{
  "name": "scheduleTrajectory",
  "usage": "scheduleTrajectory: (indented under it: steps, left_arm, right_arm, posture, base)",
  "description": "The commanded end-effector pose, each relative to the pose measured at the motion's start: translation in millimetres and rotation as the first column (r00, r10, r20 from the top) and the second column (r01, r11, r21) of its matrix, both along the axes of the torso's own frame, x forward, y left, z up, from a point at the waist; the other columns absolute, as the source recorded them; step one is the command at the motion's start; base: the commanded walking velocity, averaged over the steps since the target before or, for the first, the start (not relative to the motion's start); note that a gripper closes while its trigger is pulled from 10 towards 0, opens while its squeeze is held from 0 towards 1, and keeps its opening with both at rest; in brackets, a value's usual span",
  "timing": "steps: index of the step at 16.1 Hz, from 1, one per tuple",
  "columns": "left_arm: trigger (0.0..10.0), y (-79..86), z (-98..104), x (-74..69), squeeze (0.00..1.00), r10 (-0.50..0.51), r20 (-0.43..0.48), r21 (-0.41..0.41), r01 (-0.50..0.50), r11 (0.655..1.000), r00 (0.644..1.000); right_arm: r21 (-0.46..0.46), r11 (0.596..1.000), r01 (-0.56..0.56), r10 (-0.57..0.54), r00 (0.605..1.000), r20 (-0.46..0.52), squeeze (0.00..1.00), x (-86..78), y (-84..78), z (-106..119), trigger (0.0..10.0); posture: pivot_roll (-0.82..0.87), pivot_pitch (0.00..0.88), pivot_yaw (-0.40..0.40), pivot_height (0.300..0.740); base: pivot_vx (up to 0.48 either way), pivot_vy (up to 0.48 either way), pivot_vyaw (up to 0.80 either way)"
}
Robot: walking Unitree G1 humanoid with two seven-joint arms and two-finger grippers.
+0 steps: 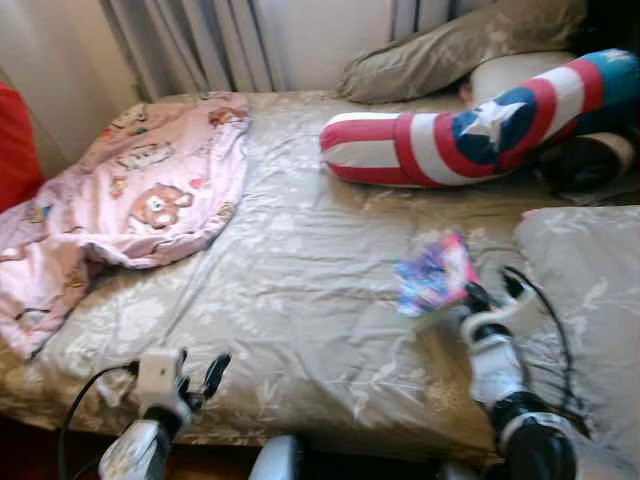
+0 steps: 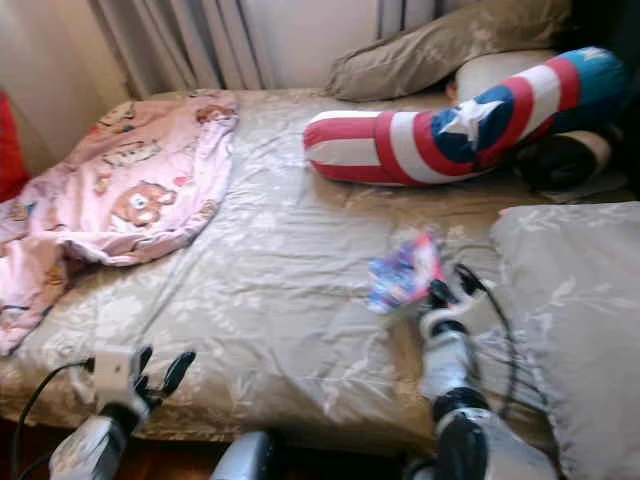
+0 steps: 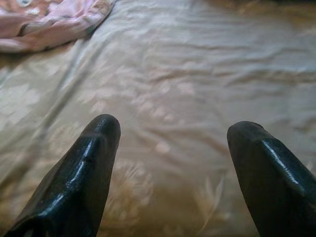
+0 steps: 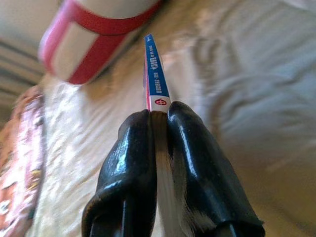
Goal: Clean up the room
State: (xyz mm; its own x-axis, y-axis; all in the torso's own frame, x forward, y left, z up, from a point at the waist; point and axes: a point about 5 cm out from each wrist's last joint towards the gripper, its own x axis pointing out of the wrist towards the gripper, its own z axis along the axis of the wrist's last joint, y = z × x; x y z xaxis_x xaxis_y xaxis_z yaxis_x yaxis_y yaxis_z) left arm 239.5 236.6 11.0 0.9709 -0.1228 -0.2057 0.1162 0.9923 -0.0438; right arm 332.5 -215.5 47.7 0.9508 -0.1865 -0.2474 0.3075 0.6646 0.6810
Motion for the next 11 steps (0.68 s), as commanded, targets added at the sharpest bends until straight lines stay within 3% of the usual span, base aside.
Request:
scheduleTrajectory:
  steps: [1,2,5,11]
  left_arm:
    - [10.0,2.5,2,-3.3,0.0,-0.01,-0.004,0.002,0.01,1.0,1.0]
    - [10.0,2.5,1,-12.5,0.0,-0.021,-0.018,0.008,0.021,1.0,1.0]
    - [10.0,2.6,3,-25.1,0.0,-0.038,-0.036,0.01,0.038,0.999,0.999]
    - [10.0,0.5,13,-29.6,0.0,-0.05,-0.052,0.005,0.05,0.999,0.997]
  right_arm:
    - [0.014,0.999,0.036,-0.035,0.999,-0.03,0.0,-5.8,-4.1,-7,10.0]
    - [0.024,0.996,0.08,-0.078,0.994,-0.076,0.0,-16.8,-13.4,-18,10.0]
    - [0.025,0.99,0.137,-0.133,0.984,-0.119,0.0,-29.6,-22.1,-29,10.0]
    - [-0.014,0.979,0.203,-0.203,0.97,-0.133,0.0,-33.6,-39.9,-26,10.0]
  posture:
    - [0.21,0.099,0.117,0.632]
    - [0.21,0.123,0.125,0.632]
    - [0.22,0.167,0.141,0.632]
    - [0.23,0.212,0.158,0.632]
  base:
    - [0.0,0.0,0.0]
    - [0.0,0.0,0.0]
    - [0.0,0.0,0.0]
    - [0.0,0.0,0.0]
